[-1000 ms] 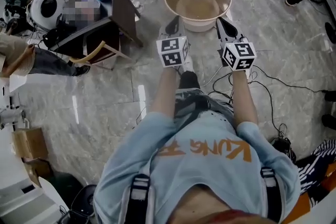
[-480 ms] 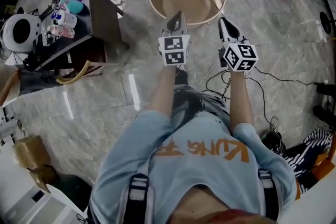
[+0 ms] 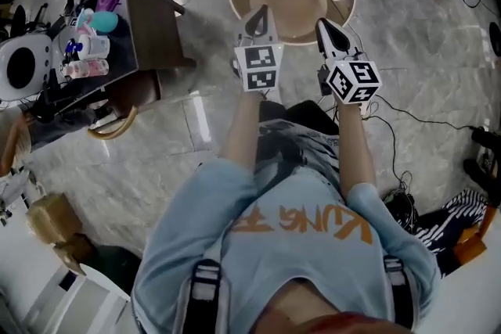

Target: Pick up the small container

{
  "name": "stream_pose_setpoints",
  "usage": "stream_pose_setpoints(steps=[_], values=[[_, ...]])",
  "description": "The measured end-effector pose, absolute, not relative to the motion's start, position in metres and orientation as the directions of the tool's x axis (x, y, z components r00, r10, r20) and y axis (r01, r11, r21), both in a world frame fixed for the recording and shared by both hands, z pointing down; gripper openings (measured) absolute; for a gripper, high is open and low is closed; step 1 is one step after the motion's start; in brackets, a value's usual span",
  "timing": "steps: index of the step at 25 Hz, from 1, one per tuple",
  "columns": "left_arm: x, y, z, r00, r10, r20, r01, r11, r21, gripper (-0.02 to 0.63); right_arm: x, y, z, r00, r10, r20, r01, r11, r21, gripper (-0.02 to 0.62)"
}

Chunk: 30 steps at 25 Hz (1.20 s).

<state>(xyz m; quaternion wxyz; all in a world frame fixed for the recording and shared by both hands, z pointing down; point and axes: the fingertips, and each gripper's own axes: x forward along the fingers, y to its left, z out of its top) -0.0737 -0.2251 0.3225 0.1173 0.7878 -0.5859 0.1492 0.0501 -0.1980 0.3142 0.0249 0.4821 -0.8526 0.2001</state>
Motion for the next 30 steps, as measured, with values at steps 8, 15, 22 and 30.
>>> stream_pose_setpoints(steps=[8,15,22,30], values=[[-0.051,-0.244,0.375,0.285,-0.831,0.478,-0.952,-0.301,0.044,0.023,0.082,-0.242,0.353,-0.528,-0.803,0.276,-0.807,0.372,-0.46,0.012],[-0.048,-0.29,0.454,0.272,-0.81,0.519,-0.959,-0.274,0.075,0.023,0.055,-0.291,0.431,-0.625,-0.699,0.349,-0.774,0.497,-0.392,0.012],[-0.062,-0.321,0.553,0.266,-0.801,0.537,-0.964,-0.236,0.126,0.023,0.066,-0.334,0.549,-0.586,-0.691,0.424,-0.811,0.489,-0.322,0.014],[-0.078,-0.355,0.657,0.277,-0.807,0.522,-0.96,-0.25,0.124,0.023,0.05,-0.372,0.656,-0.556,-0.714,0.425,-0.83,0.504,-0.24,0.031]])
